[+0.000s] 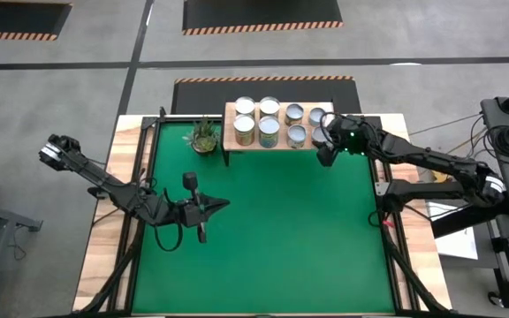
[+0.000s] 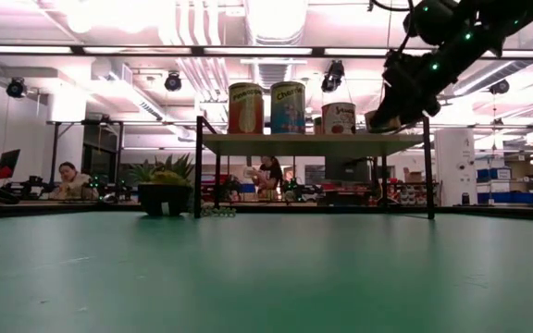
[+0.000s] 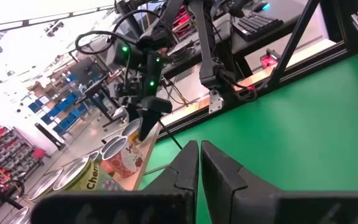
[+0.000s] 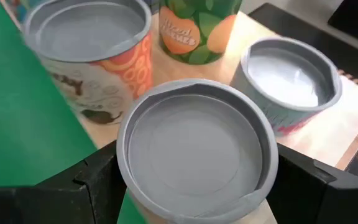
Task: Pick and place cans onto a shelf
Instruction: Put the canned mushrooms on the shelf
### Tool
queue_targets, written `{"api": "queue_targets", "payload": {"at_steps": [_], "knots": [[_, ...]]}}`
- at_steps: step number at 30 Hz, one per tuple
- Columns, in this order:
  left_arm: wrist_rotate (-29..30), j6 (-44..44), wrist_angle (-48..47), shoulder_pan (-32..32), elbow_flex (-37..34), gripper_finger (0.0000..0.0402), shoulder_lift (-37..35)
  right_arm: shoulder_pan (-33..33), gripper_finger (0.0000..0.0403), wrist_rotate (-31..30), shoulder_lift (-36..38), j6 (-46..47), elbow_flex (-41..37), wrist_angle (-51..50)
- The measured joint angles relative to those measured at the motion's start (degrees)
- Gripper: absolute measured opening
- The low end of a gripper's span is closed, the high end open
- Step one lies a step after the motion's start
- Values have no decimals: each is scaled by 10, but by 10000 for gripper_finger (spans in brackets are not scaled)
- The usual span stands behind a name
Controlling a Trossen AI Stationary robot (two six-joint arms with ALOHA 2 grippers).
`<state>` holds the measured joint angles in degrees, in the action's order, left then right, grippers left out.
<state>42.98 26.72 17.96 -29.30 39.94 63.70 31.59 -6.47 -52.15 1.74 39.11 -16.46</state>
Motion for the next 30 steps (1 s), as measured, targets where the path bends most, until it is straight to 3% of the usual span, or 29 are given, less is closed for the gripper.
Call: {"api": "queue_targets", "payload": {"at_steps": [10,18,25,30], "knots": [[0,-3,0,0,0,0,0,4,336,8,-31,-17,10,13],[0,0,0,0,0,0,0,5,352,5,-31,-17,55,-47],[0,4,0,0,0,0,0,4,327,5,-32,-26,140,-162],[0,11,0,1,0,0,0,4,263,5,-37,-31,179,-205]]}}
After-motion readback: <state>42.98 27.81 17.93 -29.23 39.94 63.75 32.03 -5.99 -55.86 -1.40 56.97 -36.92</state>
